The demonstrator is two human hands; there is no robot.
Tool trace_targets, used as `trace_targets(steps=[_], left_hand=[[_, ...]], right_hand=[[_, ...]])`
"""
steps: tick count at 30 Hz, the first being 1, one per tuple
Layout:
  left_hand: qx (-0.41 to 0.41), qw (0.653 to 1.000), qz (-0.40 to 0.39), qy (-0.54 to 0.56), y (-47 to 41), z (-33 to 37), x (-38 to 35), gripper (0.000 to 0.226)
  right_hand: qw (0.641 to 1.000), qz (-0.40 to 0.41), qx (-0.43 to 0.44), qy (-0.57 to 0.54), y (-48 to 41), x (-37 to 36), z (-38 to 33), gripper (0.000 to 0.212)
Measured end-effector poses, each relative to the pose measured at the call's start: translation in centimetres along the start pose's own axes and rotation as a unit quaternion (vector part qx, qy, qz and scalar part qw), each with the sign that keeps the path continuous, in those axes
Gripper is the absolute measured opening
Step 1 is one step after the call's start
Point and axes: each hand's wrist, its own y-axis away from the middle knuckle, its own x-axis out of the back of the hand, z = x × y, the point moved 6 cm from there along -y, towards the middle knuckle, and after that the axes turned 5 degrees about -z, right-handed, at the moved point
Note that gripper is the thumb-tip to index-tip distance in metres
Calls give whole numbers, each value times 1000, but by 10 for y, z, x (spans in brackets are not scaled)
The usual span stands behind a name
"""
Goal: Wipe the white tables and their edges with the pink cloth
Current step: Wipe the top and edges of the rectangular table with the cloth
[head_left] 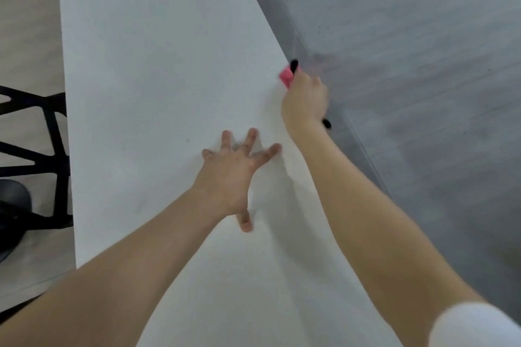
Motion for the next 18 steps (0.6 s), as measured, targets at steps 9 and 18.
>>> trace_targets(steps=[9,18], left_hand=[[-2,1000,13,-12,-3,-3,-3,175],[9,1000,-12,-1,0,-1,0,176]], right_hand=[[999,-26,15,-15,-23,-21,-1,67],[997,-59,-59,7,202,38,142,67]])
